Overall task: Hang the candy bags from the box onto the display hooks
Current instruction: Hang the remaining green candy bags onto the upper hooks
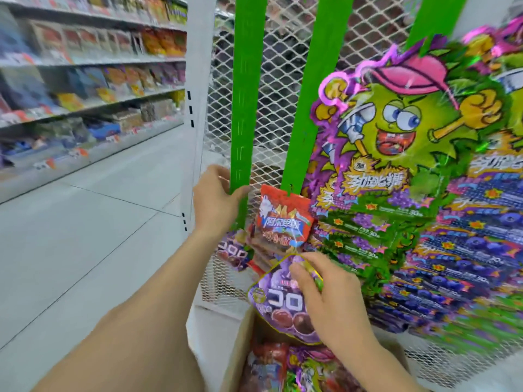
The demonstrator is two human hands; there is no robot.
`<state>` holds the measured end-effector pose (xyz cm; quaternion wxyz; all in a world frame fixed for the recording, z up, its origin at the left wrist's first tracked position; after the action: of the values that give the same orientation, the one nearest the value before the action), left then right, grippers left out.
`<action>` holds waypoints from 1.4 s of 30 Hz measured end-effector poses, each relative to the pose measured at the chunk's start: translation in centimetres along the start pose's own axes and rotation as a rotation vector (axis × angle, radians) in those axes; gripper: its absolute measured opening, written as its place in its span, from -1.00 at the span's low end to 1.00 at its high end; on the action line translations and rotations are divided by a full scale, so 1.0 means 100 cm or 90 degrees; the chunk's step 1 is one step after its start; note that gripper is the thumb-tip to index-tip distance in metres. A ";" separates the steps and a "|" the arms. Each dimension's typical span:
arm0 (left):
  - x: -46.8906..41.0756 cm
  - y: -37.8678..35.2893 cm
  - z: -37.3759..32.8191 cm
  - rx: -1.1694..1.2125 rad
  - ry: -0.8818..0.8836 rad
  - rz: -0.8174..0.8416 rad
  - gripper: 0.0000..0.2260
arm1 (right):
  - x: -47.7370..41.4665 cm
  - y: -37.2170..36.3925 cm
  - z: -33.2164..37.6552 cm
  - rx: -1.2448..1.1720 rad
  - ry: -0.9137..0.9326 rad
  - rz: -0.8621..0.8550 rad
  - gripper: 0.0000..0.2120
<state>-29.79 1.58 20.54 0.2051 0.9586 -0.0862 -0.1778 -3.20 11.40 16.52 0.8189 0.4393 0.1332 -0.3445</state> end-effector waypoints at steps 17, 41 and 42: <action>0.077 0.027 0.057 0.043 0.115 0.468 -0.74 | -0.024 -0.109 0.027 -0.096 -0.075 0.106 -0.64; 0.096 0.020 0.048 0.039 0.087 0.522 -0.82 | 0.000 -0.092 0.035 -0.130 -0.067 0.015 -0.69; 0.096 0.020 0.049 0.030 0.085 0.521 -0.81 | -0.007 -0.085 0.040 -0.130 -0.061 -0.014 -0.70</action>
<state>-22.97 -4.32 14.32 0.2420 0.8591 -0.4506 -0.0169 -9.89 5.30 13.83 0.8608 0.3354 0.1333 -0.3588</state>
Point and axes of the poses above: each hand's wrist, its own x-axis away from the middle knuckle, its own y-axis out of the back of the hand, z = x × y, the point moved 10 cm from there along -x, towards the middle knuckle, and after that the axes turned 7 degrees about y, right-handed, at the moved point
